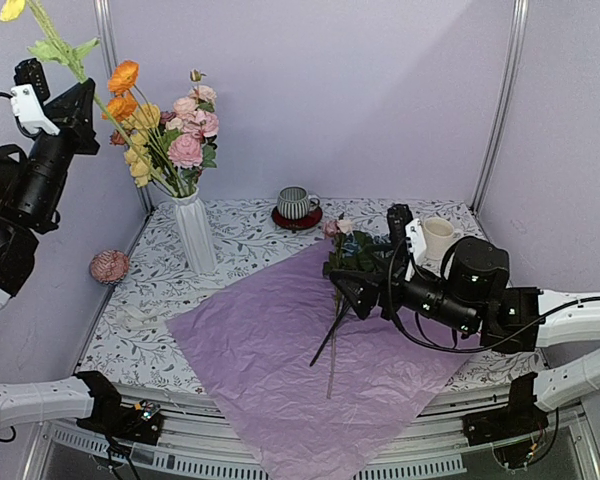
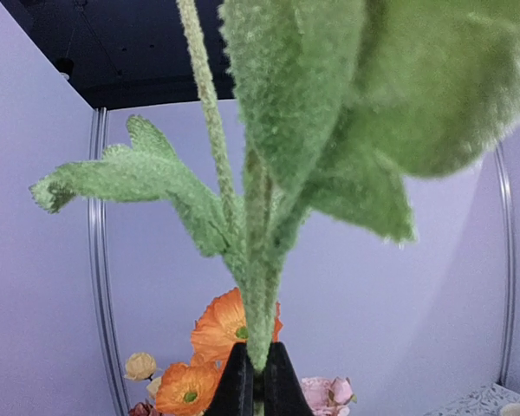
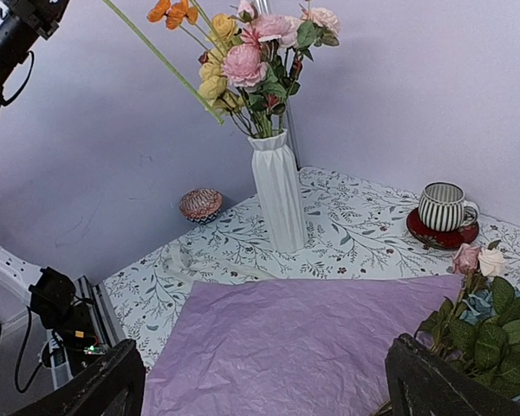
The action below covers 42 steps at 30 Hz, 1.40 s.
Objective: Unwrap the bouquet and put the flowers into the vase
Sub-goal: Place the fake flower in the vase.
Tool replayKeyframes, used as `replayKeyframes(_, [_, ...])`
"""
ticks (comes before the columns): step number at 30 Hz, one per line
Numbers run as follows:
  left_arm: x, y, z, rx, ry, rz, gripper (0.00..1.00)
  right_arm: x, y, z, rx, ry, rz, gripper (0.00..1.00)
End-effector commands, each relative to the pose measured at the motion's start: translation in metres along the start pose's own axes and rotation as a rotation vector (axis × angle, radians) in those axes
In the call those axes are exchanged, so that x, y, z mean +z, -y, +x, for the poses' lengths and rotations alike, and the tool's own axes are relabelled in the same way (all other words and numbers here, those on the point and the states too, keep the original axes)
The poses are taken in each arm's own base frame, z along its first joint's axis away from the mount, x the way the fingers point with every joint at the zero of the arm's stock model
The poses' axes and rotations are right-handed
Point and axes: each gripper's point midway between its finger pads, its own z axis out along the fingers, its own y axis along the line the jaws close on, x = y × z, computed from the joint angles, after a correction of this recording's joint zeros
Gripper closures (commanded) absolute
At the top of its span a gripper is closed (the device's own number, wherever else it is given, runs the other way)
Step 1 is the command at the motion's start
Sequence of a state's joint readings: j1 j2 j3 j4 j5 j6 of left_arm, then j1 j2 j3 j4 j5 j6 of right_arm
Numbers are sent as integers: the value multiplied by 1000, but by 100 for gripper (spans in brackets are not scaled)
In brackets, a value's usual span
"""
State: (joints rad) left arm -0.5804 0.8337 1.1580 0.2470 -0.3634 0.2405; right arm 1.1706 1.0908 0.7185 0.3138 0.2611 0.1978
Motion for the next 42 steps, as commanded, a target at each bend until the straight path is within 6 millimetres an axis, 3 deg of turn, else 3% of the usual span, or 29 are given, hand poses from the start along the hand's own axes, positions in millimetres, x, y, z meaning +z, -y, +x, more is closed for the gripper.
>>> replayKeyframes(1, [13, -8, 0, 41, 39, -68, 100, 7, 12, -19, -18, 58, 41, 1])
replayKeyframes(16, [38, -12, 35, 92, 14, -100, 100, 20, 23, -16, -58, 59, 35, 1])
replayKeyframes(26, [51, -10, 72, 58, -33, -72, 100, 39, 19, -6, -75, 53, 13, 1])
replayKeyframes(32, [52, -9, 112, 41, -98, -58, 100, 44, 21, 3, -79, 48, 11, 1])
replayKeyframes(42, [41, -4, 198, -28, -259, -37, 100, 47, 29, 24, -80, 41, 26, 1])
